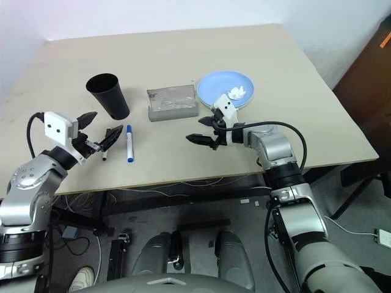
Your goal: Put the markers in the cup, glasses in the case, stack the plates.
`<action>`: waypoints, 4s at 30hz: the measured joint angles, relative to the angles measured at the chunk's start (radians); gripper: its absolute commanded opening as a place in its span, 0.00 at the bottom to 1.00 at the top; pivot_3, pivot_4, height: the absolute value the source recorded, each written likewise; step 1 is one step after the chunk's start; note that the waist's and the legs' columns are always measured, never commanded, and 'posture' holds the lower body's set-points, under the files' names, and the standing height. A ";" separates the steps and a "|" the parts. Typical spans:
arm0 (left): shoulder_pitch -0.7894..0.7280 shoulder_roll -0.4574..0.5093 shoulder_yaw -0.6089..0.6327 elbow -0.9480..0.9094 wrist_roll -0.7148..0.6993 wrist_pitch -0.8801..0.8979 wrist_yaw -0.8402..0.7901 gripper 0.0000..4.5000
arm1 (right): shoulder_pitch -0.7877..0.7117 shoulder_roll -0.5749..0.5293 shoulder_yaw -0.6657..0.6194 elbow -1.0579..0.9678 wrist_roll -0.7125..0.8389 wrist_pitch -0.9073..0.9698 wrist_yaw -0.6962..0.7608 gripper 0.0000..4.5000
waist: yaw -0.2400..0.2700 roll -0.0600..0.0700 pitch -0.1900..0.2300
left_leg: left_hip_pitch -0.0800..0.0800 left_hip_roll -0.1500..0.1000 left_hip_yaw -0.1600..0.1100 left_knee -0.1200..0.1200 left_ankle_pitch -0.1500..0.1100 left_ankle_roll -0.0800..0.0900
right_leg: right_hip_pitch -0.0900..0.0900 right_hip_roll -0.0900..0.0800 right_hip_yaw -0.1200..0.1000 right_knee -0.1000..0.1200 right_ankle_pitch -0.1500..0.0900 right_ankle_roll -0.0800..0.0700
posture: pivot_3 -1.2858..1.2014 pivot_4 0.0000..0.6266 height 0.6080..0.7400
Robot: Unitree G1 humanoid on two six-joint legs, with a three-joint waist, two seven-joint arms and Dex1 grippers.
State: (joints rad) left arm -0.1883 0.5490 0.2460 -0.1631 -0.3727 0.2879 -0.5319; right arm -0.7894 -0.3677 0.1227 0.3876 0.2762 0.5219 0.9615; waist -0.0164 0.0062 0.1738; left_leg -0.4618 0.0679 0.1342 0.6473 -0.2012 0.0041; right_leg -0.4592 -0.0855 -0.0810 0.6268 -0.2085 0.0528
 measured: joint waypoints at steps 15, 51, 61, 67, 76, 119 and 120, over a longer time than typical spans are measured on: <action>-0.231 -0.140 -0.124 0.367 0.140 -0.096 0.052 0.99 | -0.129 0.075 -0.057 0.305 -0.050 -0.081 -0.144 0.99 | 0.000 -0.001 0.000 | 0.000 0.000 0.000 0.001 0.002 0.003 | 0.001 0.002 0.000 0.002 0.002 0.005 | 0.52 0.24 1.00; -0.571 -0.258 -0.213 0.849 0.232 -0.036 0.080 0.99 | -0.337 0.207 -0.098 0.715 -0.138 -0.283 -0.220 0.99 | -0.004 -0.001 0.000 | 0.001 0.000 0.000 0.004 0.003 0.003 | 0.002 0.003 0.000 0.005 0.003 0.005 | 0.52 0.24 1.00; -0.610 -0.274 -0.212 0.896 0.234 -0.035 0.109 0.99 | -0.370 0.206 -0.113 0.790 -0.163 -0.341 -0.260 0.99 | -0.004 -0.001 0.000 | 0.001 0.000 -0.001 0.003 0.004 0.003 | 0.002 0.003 0.000 0.005 0.003 0.005 | 0.52 0.24 1.00; -0.621 -0.276 -0.212 0.907 0.234 -0.021 0.113 0.99 | -0.372 0.192 -0.135 0.820 -0.166 -0.334 -0.264 0.99 | -0.004 -0.001 0.000 | 0.002 0.000 -0.001 0.004 0.004 0.003 | 0.003 0.003 0.000 0.005 0.003 0.005 | 0.52 0.24 1.00; -0.653 -0.280 -0.207 0.939 0.234 0.005 0.110 0.99 | -0.384 0.240 -0.146 0.878 -0.178 -0.333 -0.294 0.99 | -0.003 -0.001 0.000 | 0.002 0.000 -0.001 0.004 0.005 0.004 | 0.004 0.003 0.000 0.006 0.004 0.006 | 0.52 0.24 1.00; -0.401 -0.106 -0.227 0.231 0.166 0.384 -0.118 0.99 | -0.102 0.048 -0.012 0.221 -0.188 -0.025 0.155 0.99 | -0.003 -0.001 0.000 | 0.001 0.000 -0.002 0.004 0.005 0.004 | 0.002 0.003 0.000 0.005 0.004 0.005 | 0.52 0.24 1.00; -0.396 -0.100 -0.227 0.214 0.162 0.394 -0.122 0.99 | -0.102 0.046 -0.013 0.221 -0.184 -0.020 0.151 0.99 | -0.003 -0.001 0.000 | 0.001 0.000 -0.002 0.004 0.005 0.004 | 0.002 0.003 0.000 0.005 0.004 0.005 | 0.52 0.24 1.00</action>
State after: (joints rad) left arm -0.5841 0.4486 0.0189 0.0510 -0.2111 0.6816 -0.6540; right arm -0.8912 -0.3217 0.1100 0.6081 0.0925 0.5023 1.1123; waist -0.0198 0.0054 0.1742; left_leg -0.4605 0.0682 0.1322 0.6514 -0.1962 0.0076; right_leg -0.4570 -0.0829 -0.0811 0.6321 -0.2045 0.0577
